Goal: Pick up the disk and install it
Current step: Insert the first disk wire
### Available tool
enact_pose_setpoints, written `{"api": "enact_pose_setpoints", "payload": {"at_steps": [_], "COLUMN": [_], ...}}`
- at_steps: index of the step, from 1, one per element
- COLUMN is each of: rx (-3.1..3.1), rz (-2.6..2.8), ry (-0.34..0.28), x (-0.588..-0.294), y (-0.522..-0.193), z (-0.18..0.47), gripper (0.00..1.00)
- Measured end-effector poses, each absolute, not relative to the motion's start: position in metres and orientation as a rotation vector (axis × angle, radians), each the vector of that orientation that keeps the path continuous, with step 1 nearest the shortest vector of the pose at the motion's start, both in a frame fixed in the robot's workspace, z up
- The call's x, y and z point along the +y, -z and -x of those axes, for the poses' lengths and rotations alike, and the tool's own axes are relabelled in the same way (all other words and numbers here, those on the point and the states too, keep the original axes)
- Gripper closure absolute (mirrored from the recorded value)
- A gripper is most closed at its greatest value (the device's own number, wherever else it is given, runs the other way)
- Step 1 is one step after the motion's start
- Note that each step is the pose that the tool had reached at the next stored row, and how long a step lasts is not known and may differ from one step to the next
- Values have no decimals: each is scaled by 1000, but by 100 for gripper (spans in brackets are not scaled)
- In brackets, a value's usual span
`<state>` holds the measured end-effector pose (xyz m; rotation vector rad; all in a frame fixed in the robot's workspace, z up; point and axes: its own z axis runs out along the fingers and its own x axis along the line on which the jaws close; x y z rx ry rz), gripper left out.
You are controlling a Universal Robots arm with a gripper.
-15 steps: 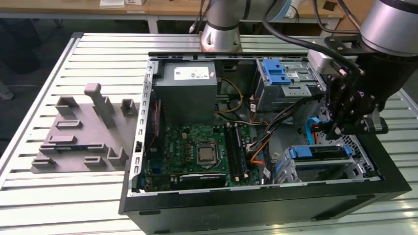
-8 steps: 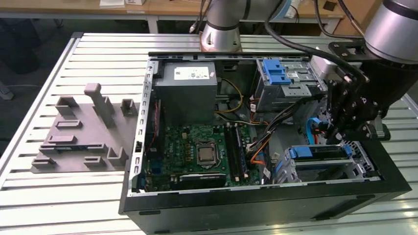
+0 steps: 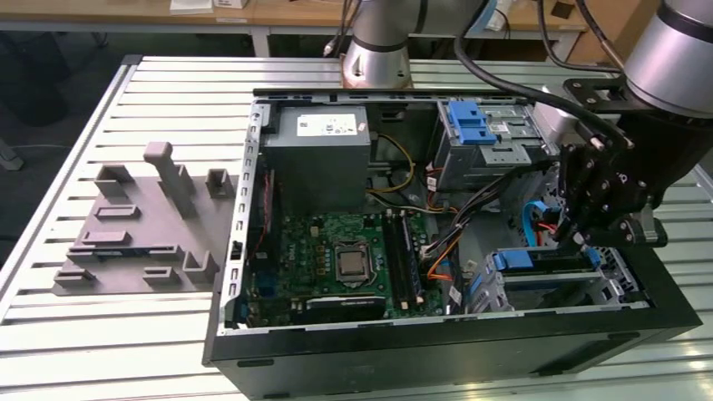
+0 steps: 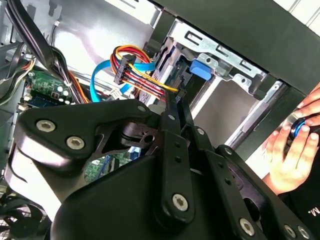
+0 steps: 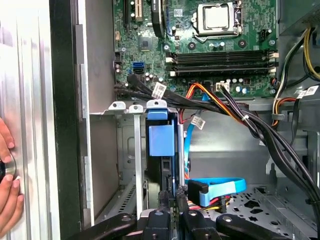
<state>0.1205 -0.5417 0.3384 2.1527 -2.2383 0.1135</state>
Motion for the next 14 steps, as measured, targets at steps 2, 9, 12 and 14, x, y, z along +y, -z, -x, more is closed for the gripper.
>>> {"api": "enact_pose_setpoints", "payload": {"at_steps": [2, 9, 12, 14], "rx": [-2237, -2262, -2262, -2261], "rz": [-2152, -2124, -2124, -2123], "ry": [-111, -109, -107, -105], "x": [-542, -542, -542, -542], "y": [-338, -336, -335, -335], "z": [-122, -122, -122, -122], "gripper": [84, 84, 84, 84]}}
